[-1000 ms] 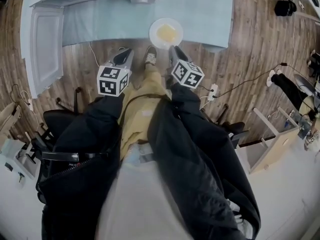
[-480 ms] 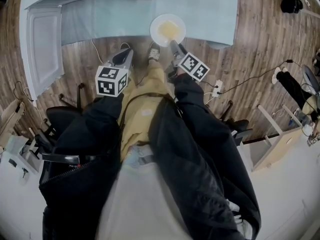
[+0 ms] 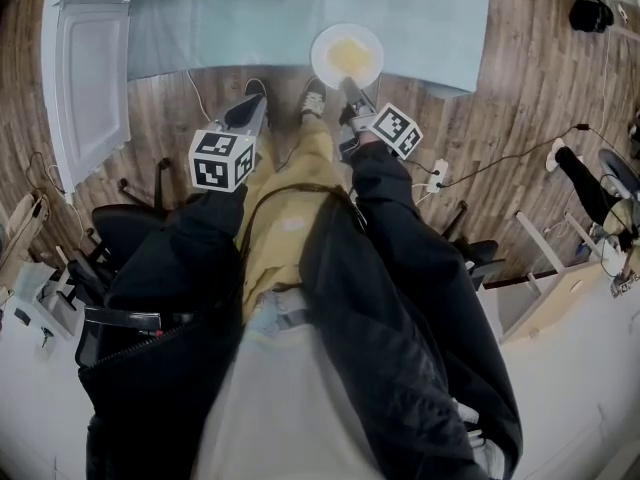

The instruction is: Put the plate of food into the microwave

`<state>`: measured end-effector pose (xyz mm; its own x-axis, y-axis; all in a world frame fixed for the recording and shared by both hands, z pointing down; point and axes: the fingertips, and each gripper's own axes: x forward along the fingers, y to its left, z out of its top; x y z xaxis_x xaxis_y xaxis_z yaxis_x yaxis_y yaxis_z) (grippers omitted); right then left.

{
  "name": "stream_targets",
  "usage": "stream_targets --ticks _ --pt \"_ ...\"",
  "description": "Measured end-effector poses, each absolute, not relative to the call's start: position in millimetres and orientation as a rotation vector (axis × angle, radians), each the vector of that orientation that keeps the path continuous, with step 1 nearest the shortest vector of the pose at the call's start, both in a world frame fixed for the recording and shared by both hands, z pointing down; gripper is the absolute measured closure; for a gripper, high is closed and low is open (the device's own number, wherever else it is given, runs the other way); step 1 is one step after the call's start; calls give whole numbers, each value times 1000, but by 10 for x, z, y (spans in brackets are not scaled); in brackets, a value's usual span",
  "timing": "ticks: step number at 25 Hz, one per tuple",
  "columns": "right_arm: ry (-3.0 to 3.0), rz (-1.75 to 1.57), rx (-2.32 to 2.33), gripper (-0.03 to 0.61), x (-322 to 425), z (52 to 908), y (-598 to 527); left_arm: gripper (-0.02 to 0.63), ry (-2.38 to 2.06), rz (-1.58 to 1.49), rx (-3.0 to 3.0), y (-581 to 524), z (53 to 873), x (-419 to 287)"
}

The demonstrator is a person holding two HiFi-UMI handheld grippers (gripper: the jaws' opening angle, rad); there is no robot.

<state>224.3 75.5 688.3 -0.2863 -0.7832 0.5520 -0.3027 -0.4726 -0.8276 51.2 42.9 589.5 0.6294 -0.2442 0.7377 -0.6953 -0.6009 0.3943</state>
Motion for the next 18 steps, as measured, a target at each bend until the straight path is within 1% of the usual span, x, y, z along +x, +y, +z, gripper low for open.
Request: stream_targets --ticks 4,6,13,18 --pt "1272 -1775 -1508 556 2260 6846 756 618 -740 831 2156 421 5918 424" --pt "1257 -1755 -1493 568 2257 6817 754 618 -746 823 2150 420 5930 377" --pt "1308 -1703 -1394 572 2158 6648 697 617 -779 782 2134 357 5910 224" --pt "1434 -1724 -1304 572 1848 6475 536 618 -823 748 2116 296 5883 37"
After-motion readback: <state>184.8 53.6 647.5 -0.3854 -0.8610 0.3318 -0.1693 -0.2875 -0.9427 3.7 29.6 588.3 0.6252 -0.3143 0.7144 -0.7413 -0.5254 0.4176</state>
